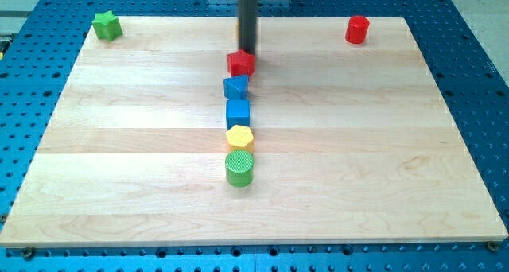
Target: Place the yellow heart diagonally to the top right of the red star
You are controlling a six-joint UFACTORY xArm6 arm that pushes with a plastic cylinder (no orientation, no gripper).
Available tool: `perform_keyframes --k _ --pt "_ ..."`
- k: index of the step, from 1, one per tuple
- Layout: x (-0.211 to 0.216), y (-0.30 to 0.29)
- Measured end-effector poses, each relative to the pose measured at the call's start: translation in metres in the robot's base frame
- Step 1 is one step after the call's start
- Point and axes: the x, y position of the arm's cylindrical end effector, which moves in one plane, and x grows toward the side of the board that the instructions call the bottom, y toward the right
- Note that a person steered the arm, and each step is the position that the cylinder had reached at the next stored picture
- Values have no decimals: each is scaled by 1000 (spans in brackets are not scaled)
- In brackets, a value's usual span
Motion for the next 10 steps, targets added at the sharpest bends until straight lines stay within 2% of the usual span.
perform_keyframes --k 1,2,3,5,6,7,8,9,10 --pt "-16 -52" --pt "-54 -28" --pt "-71 -18" --pt "-70 55" --pt "-99 56" --pt "-81 84" --pt "-49 84" --pt "-55 7" --pt "2 -51"
